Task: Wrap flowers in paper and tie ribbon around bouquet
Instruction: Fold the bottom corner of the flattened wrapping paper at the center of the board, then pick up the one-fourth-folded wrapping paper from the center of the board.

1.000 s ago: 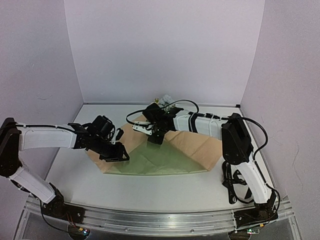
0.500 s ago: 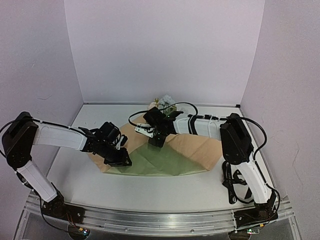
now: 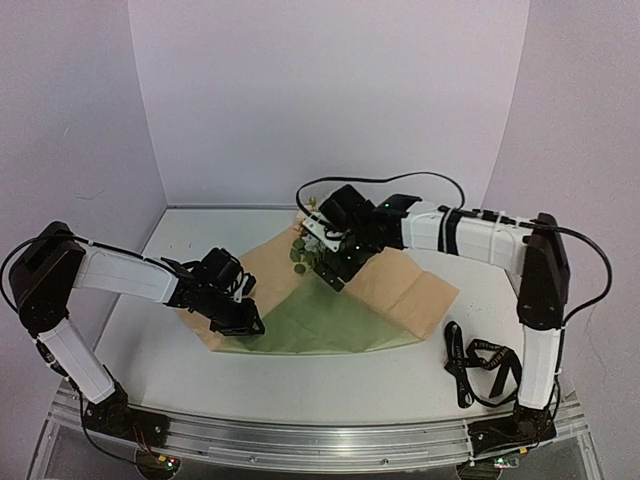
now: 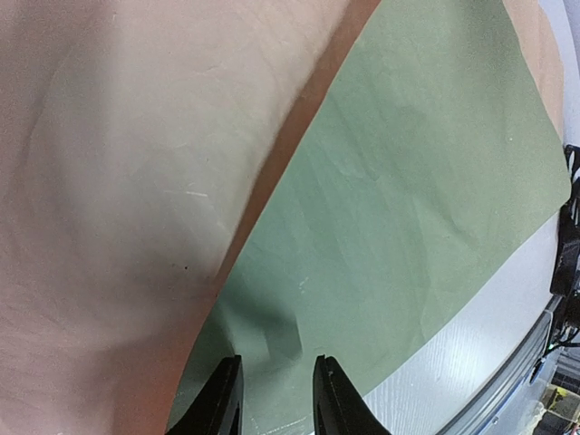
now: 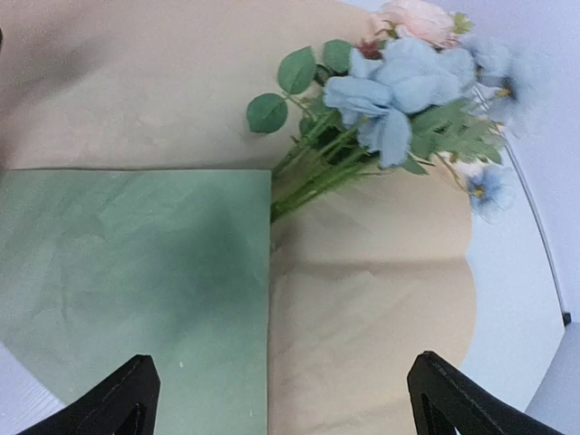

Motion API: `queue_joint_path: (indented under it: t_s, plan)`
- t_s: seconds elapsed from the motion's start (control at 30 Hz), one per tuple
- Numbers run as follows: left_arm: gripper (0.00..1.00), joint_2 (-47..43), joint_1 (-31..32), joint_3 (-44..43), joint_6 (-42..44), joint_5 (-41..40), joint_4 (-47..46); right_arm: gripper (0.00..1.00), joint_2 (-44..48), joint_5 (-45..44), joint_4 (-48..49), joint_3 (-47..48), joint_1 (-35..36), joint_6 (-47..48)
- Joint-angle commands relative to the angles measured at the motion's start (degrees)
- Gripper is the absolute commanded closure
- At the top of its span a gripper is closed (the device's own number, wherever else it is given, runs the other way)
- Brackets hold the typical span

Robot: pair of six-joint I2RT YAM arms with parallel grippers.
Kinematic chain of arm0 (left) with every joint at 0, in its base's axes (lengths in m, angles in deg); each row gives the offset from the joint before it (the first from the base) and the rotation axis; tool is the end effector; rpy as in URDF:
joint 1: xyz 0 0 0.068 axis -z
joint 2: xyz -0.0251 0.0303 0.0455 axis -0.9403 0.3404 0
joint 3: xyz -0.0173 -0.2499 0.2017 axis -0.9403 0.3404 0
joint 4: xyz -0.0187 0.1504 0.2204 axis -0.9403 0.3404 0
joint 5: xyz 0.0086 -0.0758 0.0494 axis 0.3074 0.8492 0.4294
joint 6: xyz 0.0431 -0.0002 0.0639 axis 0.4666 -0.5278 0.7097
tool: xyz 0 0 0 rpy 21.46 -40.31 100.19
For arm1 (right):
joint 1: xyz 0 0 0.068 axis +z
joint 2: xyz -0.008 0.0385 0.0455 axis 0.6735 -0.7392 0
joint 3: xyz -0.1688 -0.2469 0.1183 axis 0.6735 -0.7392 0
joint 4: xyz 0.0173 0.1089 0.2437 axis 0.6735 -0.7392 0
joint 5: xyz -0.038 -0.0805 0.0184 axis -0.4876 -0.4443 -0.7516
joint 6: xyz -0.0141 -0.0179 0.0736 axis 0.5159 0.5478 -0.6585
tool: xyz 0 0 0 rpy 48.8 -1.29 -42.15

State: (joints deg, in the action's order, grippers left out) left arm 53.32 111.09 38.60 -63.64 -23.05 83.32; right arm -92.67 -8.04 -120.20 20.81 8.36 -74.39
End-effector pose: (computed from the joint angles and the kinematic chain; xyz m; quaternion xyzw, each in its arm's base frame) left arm 0.2322 -0.2246 0.1662 0.0882 0.9536 -0.2587 0.1262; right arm 0.3221 0.3731 0.2818 -0.4577 0.8269 0.0181 0.3262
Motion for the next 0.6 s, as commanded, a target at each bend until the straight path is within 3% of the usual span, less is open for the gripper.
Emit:
queue_joint_path:
  t_s: [0.0,0.4,0.57]
  plan:
    - [0.71,0.4,0.79,-3.36,1.15,1.19,-1.31,0.02,9.53,-0.66,-9.7,-3.82,-0.16,-15.24]
    - [0.67,7.19,7.72,-14.33,6.54,-1.45,0.8,0.1,29.12,8.73,-9.99,-31.72,-0.18,-47.84]
    - [0.68,12.11,10.5,-19.2,8.58,-1.49,1.2,0.11,35.2,5.64,-2.63,-43.56,-0.19,-57.38]
